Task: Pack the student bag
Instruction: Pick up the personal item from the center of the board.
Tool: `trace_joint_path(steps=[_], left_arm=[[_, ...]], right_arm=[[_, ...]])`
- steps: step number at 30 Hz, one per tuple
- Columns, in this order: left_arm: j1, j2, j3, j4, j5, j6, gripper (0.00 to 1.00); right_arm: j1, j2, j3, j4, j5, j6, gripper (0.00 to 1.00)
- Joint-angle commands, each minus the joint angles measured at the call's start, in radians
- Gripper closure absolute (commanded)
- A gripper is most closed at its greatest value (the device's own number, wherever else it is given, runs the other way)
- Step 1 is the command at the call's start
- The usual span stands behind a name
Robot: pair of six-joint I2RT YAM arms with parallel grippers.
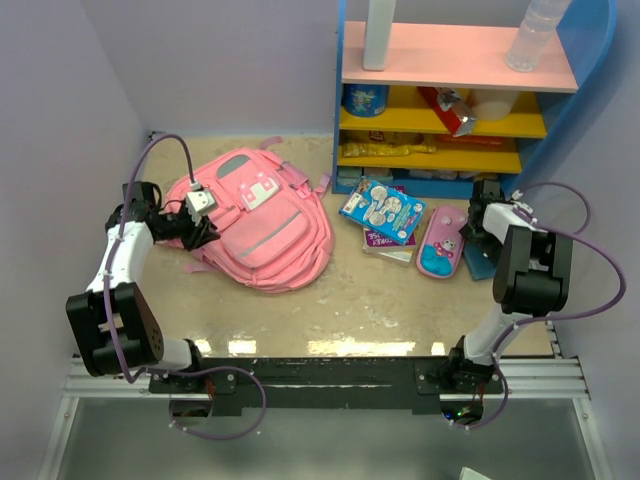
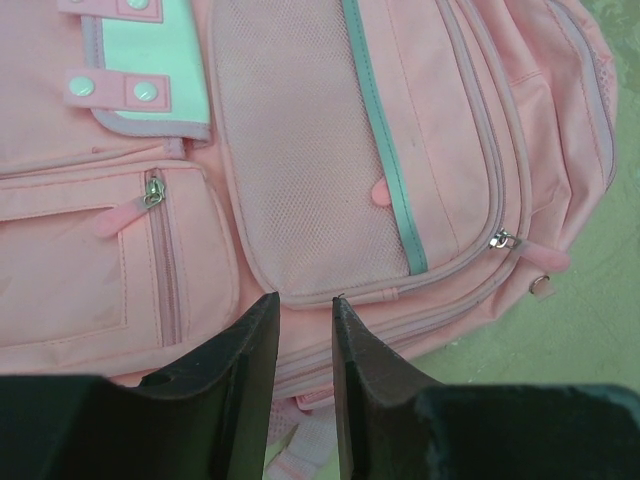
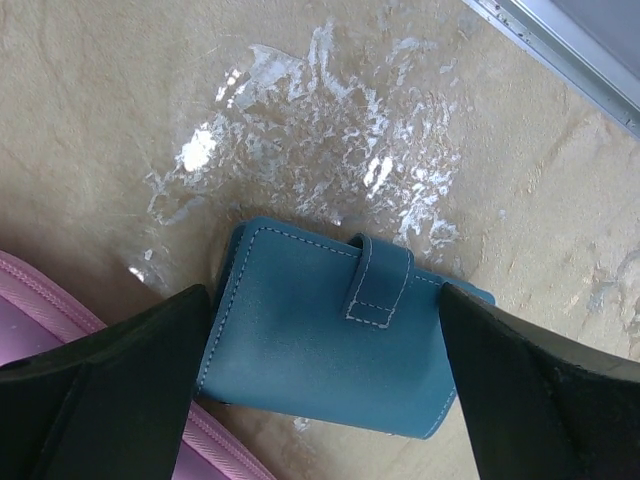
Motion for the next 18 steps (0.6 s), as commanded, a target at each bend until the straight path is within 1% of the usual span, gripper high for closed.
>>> trace_joint_path(steps=[1, 3, 6, 7, 9, 10, 12, 13, 16, 18], left_arm=[[-0.005, -0.007, -0.003, 0.028, 0.030, -0.006, 0.67], [-0.004, -0.009, -0.009, 0.030, 0.032, -0.009, 0.67], [-0.005, -0.015, -0.028, 0.039, 0.030, -0.003, 0.67], [-0.005, -0.017, -0.035, 0.044, 0.028, 0.000, 0.67], [-0.007, -0.021, -0.043, 0.047, 0.025, 0.000, 0.67], [-0.005, -0.023, -0.043, 0.048, 0.025, 0.000, 0.68], [-0.004, -0.024, -0.046, 0.048, 0.030, 0.000, 0.67], [-0.005, -0.026, -0.048, 0.051, 0.033, -0.003, 0.67], [-0.004, -0.035, -0.060, 0.067, 0.048, -0.014, 0.67], [-0.007, -0.043, -0.066, 0.070, 0.062, -0.015, 0.67]], right_arm=[[-0.002, 0.021, 0.015, -0.026, 0.028, 0.013, 0.02], [-0.002, 0.027, 0.010, -0.029, 0.042, 0.013, 0.03], [-0.002, 0.026, -0.010, -0.017, 0.055, 0.008, 0.10], [-0.002, 0.024, -0.016, -0.004, 0.052, 0.003, 0.24], [-0.002, 0.013, -0.024, -0.002, 0.047, 0.006, 0.44], [-0.002, 0.007, -0.025, -0.002, 0.045, 0.011, 0.63], [-0.002, -0.014, -0.022, -0.003, 0.041, 0.013, 0.76], [-0.002, -0.022, -0.021, -0.006, 0.041, 0.011, 0.86], [-0.002, -0.068, -0.008, -0.014, 0.019, 0.011, 1.00], [-0.002, -0.117, -0.005, -0.016, 0.004, 0.013, 1.00]])
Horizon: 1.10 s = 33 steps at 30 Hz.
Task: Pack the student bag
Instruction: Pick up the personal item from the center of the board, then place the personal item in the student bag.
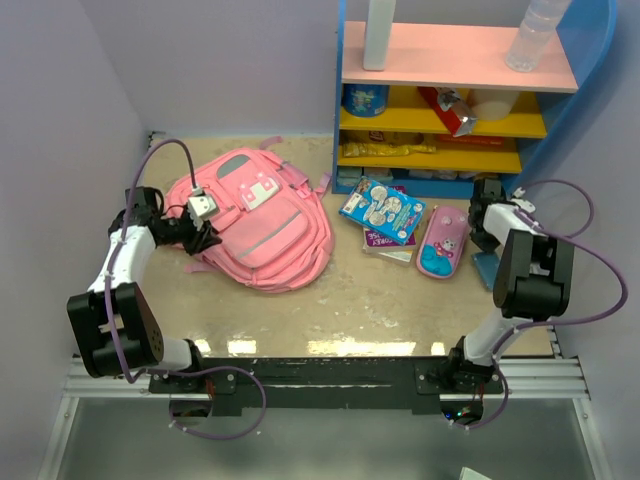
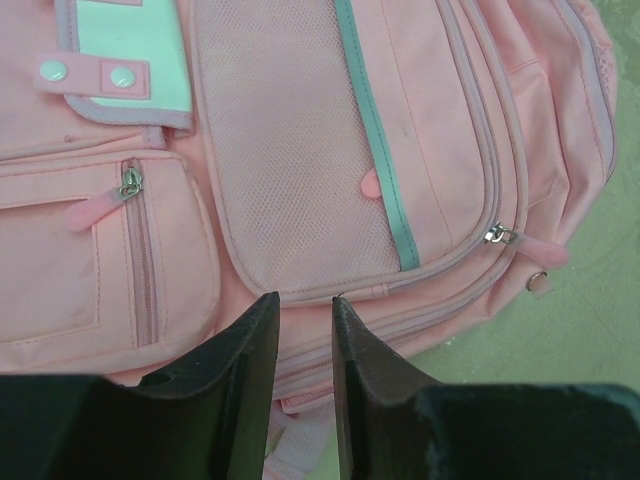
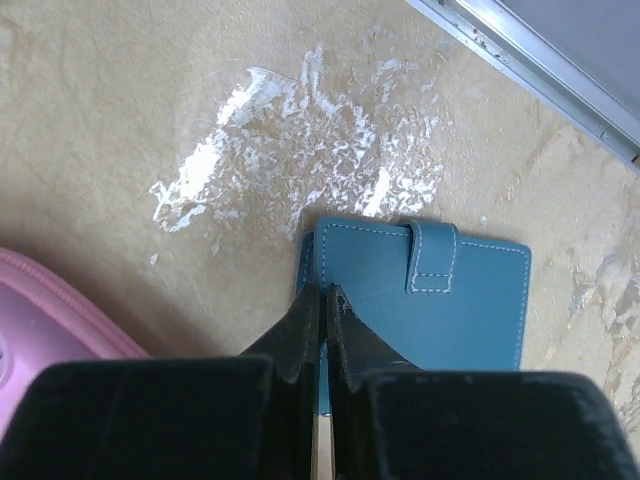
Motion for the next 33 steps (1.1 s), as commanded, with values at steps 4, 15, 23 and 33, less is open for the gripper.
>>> trace_joint_path(steps=[4, 15, 23, 33], left_arm=[[-0.025, -0.044, -0.014, 0.038, 0.079, -0.028, 0.67], [-0.103, -0.010, -0.023, 0.168, 0.139, -0.102, 0.66], [-0.241, -0.047, -0.038, 0.172, 0.101, -0.127, 0.60], [-0.448, -0.052, -0.125, 0.351, -0.118, -0.194, 0.34]], right_arm=[[0.000, -0.195, -0.016, -0.018, -0.091, 0.012, 1.00], [0.203, -0.494, -0.092, 0.028, -0.123, -0.007, 1.00], [0.541, -0.524, 0.046, -0.014, -0.134, 0.088, 1.00], [0.736, -0.369, 0.151, 0.123, -0.217, 0.154, 1.00]])
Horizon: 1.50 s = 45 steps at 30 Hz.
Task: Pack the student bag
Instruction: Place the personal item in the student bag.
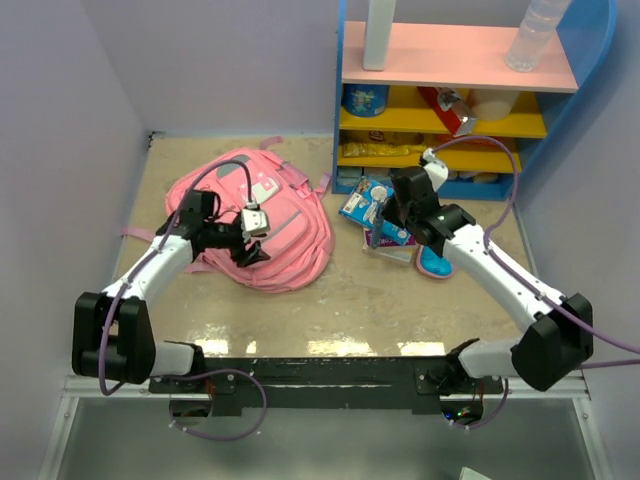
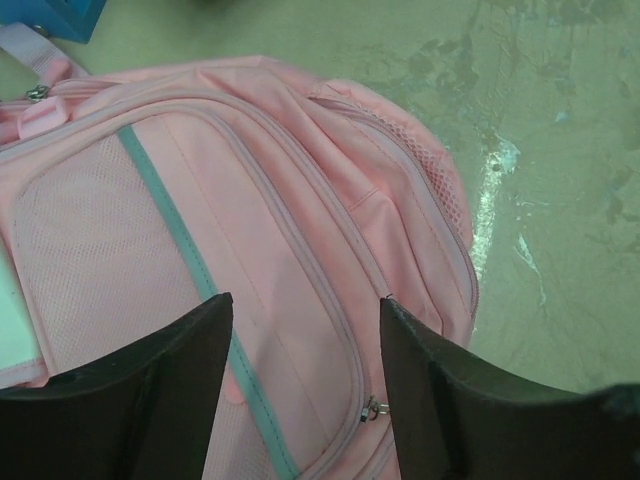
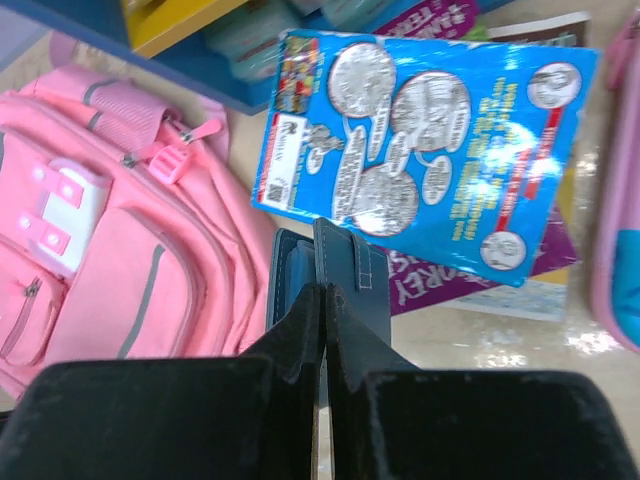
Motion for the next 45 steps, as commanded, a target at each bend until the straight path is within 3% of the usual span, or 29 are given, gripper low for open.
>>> trace_joint_path(steps=[1, 10, 17, 22, 23, 29, 36, 45], left_arm=[[-0.073, -0.005, -0.046, 0.155, -0.120, -0.043, 0.34], [-0.200, 0.001, -0.146, 0.330, -0.343, -0.086, 0.33], [-0.222, 0.012, -0.176, 0.499, -0.544, -0.150, 0.35], [-0.229, 0.008, -0.176, 0.542, -0.611, -0.159, 0.50], [-0.231, 0.008, -0.175, 0.538, -0.613, -0.147, 0.58], [-0.243, 0.027, -0.150, 0.511, -0.651, -0.146, 0.86], [-0.243, -0.022, -0.132, 0.551, -0.703, -0.172, 1.00], [-0.243, -0.025, -0.031, 0.513, -0.763, -0.245, 1.00]], right_arm=[[0.054, 0.070, 0.086, 0.096, -0.031, 0.041, 1.00], [0.067, 0.069, 0.089, 0.146, -0.047, 0.036, 1.00], [0.067, 0.052, 0.062, 0.177, -0.080, 0.043, 1.00], [0.068, 0.037, 0.040, 0.199, -0.095, 0.052, 1.00], [0.067, 0.035, 0.034, 0.203, -0.103, 0.058, 1.00], [0.068, 0.035, -0.016, 0.295, -0.169, 0.081, 1.00], [0.068, 0.063, -0.070, 0.454, -0.251, 0.130, 1.00], [0.068, 0.155, -0.102, 0.689, -0.359, 0.242, 1.00]])
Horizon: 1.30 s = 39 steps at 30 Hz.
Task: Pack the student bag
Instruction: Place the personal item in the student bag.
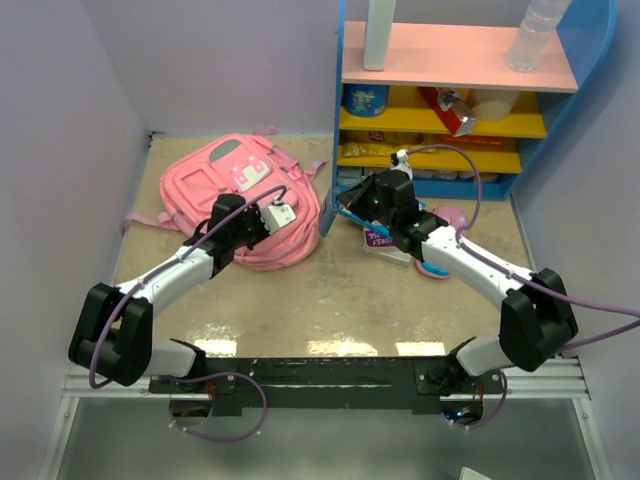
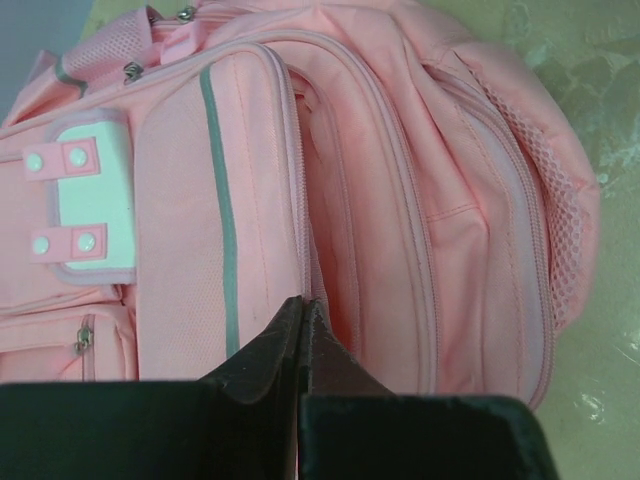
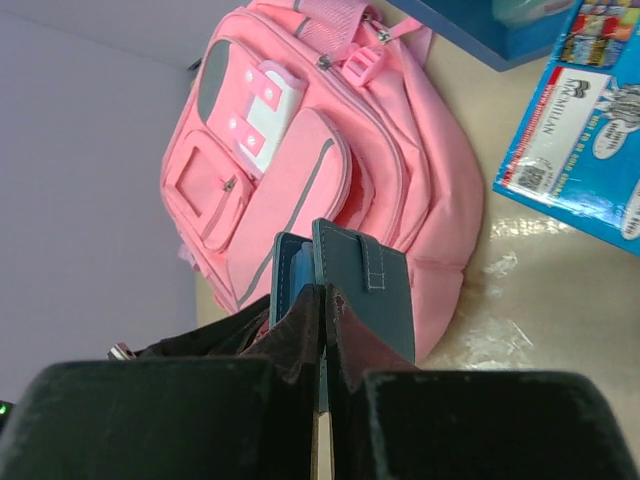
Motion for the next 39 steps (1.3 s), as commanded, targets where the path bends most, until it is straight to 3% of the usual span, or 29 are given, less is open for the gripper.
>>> trace_joint_path(steps=[1, 10, 24, 31, 39], left_arm=[[0.001, -0.038, 0.120, 0.025, -0.048, -0.067, 1.00], [0.001, -0.051, 0.233, -0.122, -0.002, -0.207, 1.00], [0.001, -0.074, 0.244, -0.158, 0.003, -0.258, 1.00], [0.001, -0.080, 0.262, -0.179, 0.041, -0.284, 1.00], [0.001, -0.087, 0.279, -0.205, 0.058, -0.290, 1.00]], right_arm=[[0.002, 0.052, -0.002, 0.211, -0.079, 0.091, 1.00], [0.010, 0.192, 0.019, 0.426, -0.160, 0.209, 1.00], [0.014, 0.308, -0.029, 0.673, -0.199, 0.424, 1.00], [0.031, 0.351, -0.109, 0.715, -0.133, 0.496, 1.00], [0.054, 0.374, -0.080, 0.508, -0.041, 0.478, 1.00]])
